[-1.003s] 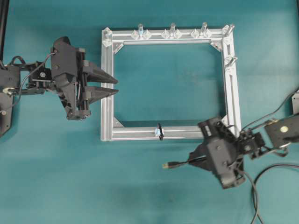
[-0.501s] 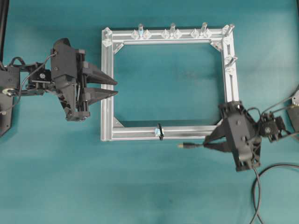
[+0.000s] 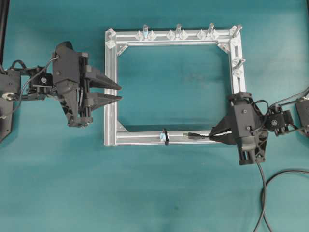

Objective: Insert the wire through the string loop located in the center.
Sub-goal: 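Lift the cable with the right gripper and carry it toward the frame's near rail, then push the USB plug through the zip-tie loop with the right gripper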

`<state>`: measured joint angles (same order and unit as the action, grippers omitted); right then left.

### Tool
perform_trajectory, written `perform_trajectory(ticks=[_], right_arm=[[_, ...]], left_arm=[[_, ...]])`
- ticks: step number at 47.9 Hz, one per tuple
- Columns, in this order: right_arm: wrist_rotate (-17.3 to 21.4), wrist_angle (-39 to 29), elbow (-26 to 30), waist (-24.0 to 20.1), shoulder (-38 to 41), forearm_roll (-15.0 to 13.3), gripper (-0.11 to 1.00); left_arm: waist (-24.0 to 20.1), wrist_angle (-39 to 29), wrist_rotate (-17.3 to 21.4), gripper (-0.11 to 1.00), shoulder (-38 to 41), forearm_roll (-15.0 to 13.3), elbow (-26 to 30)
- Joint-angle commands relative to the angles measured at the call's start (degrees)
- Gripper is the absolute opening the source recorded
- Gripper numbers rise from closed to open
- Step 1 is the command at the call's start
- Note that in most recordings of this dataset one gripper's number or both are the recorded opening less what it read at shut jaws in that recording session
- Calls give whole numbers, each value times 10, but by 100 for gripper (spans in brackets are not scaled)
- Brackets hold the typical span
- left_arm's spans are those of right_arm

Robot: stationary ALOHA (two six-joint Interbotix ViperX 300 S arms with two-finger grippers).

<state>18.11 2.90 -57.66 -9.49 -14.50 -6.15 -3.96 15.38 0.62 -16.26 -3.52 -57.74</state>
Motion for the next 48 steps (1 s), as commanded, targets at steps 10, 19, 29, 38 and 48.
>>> perform_trajectory(ticks=[10, 19, 29, 38, 48], right_arm=[[0, 5, 4, 2, 6, -2, 10], [0, 4, 4, 2, 11, -2, 10], [0, 4, 4, 3, 12, -2, 10], [0, 4, 6, 3, 12, -2, 10], [0, 4, 9, 3, 12, -2, 10]], left_arm=[[8, 4, -1, 35, -9, 2, 5], [13, 4, -1, 35, -9, 2, 5], [16, 4, -1, 35, -9, 2, 4], [16, 4, -1, 35, -9, 2, 2], [16, 4, -1, 35, -9, 2, 3]])
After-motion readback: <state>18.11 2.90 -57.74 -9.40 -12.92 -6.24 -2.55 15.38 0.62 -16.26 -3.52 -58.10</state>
